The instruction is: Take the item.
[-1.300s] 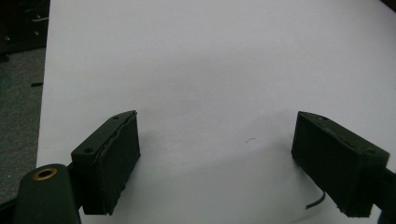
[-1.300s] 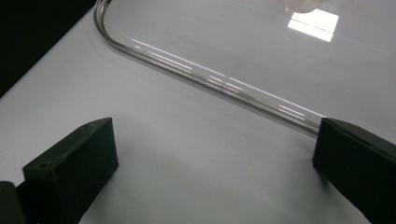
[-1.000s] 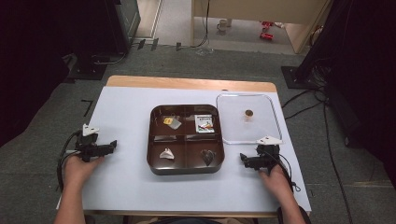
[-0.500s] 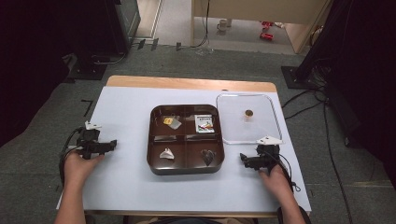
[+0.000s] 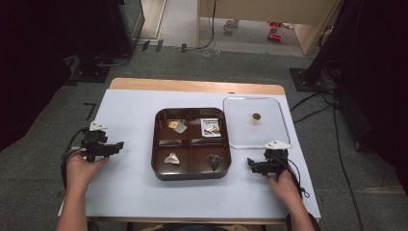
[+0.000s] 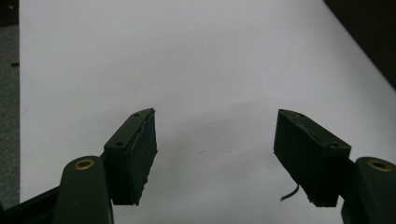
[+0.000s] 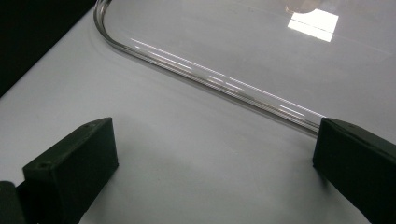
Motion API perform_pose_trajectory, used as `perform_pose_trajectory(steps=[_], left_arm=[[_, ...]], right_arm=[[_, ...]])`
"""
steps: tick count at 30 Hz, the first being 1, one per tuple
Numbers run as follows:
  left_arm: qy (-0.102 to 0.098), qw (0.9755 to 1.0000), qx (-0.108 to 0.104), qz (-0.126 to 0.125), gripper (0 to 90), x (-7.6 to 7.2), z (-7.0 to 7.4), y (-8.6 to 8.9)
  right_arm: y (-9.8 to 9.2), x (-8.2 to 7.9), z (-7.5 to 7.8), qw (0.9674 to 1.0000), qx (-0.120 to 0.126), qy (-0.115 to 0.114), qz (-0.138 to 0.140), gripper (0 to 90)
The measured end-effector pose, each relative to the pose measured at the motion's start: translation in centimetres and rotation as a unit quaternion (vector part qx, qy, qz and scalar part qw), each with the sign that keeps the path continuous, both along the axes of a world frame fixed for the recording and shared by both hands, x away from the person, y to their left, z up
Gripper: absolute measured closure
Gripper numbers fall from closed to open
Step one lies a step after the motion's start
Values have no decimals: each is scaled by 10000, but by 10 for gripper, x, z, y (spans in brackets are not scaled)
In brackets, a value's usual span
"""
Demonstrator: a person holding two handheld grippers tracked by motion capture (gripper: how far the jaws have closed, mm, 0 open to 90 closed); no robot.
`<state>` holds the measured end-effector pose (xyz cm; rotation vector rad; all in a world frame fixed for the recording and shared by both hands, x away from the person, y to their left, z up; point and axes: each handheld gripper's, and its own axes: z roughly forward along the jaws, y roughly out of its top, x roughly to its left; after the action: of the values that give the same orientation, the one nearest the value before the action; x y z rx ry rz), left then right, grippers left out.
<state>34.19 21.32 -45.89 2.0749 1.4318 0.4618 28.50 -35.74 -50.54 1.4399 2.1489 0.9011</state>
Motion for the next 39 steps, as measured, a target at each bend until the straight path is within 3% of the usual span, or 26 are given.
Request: perform_pose_trajectory(steps=[3, 13, 25, 30, 39], left_arm=[[51, 9998, -177, -115, 312, -1, 4, -4], [-147, 9985, -168, -498, 315, -6, 16, -25], [-340, 9946, -353, -919, 305, -11, 27, -47], [-406, 9913, -621, -1085, 309, -12, 33, -56], [-518, 9883, -581, -1313, 309, -16, 39, -71]], right_arm=[[0, 0, 0, 10000, 0, 0, -1, 0], [0, 0, 0, 10000, -2, 1, -1, 0], [0, 0, 0, 10000, 0, 2, 0, 0], [0, 0, 0, 10000, -1, 1, -2, 0], [0, 0, 0, 10000, -5, -2, 4, 0]])
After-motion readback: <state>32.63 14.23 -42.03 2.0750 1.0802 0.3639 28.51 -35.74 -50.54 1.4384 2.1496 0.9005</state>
